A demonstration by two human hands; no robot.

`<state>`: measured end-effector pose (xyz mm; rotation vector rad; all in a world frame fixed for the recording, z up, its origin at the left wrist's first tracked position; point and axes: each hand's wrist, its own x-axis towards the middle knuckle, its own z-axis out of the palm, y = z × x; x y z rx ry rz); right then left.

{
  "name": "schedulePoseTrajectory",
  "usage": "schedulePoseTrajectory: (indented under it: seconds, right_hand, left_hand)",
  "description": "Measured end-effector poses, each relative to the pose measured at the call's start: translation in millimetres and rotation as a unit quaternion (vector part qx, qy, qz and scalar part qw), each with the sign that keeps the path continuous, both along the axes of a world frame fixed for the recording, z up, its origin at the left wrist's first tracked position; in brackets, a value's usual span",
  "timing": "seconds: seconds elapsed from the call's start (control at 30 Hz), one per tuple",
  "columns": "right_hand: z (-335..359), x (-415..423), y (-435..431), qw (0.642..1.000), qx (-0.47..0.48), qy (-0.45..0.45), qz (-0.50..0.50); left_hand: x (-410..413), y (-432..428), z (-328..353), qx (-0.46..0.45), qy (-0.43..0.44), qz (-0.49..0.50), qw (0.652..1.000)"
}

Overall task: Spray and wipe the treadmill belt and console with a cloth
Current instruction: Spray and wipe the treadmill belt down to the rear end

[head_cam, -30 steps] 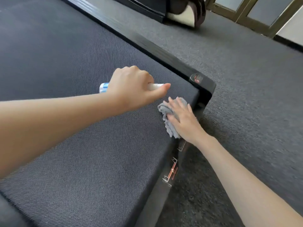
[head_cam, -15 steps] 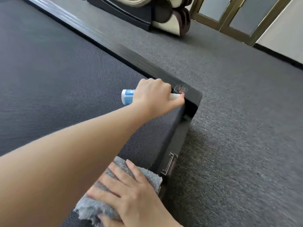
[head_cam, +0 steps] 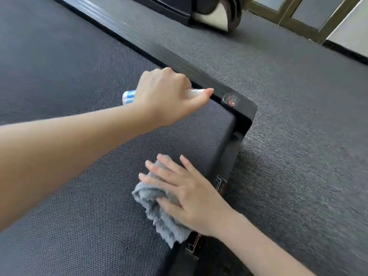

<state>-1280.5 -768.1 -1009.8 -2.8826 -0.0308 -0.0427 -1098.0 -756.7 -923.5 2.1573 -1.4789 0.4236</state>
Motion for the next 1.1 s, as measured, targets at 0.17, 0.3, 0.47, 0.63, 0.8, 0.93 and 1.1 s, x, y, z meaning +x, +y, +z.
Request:
schedulePoseTrajectory:
  seconds: [0.17, 0.3, 0.47, 0.63, 0.8, 0.93, 1.1]
  right_hand:
    - [13.7, 19.9, -90.5, 0.977, -0.059, -0.044, -0.201]
    - [8.6, 14.7, -60.6, 0.996, -0.008, -0.047, -0.076]
    - [15.2, 1.4, -40.6, 0.946, 0.275, -0.079, -0.154]
    - [63.2, 4.8, -98.1, 0.805, 0.399, -0.202, -0.389]
    - [78.3, 25.6, -152.5, 0.864, 0.201, -0.193, -0.419]
    - [36.7, 45.4, -172.2, 0.898, 0.148, -0.030, -0.413]
    - [6.0, 55.8, -155.9, 0.907, 0.141, -0.033, -0.395]
  left_hand:
    - [21.4, 43.4, -1.8, 0.015, -0.003, 0.005, 1.000]
    - [25.1, 53.9, -1.3, 0.014, 0.009, 0.022, 1.000]
    - [17.5, 53.8, 3.1, 0.012, 0.009, 0.014, 1.000]
    - [9.2, 52.5, 12.5, 0.009, 0.020, 0.002, 1.000]
    - [8.7, 54.5, 18.6, -0.001, 0.019, -0.002, 1.000]
    - [12.4, 58.9, 19.2, 0.001, 0.021, 0.000, 1.000]
    - [17.5, 63.8, 13.7, 0.013, 0.028, 0.003, 1.000]
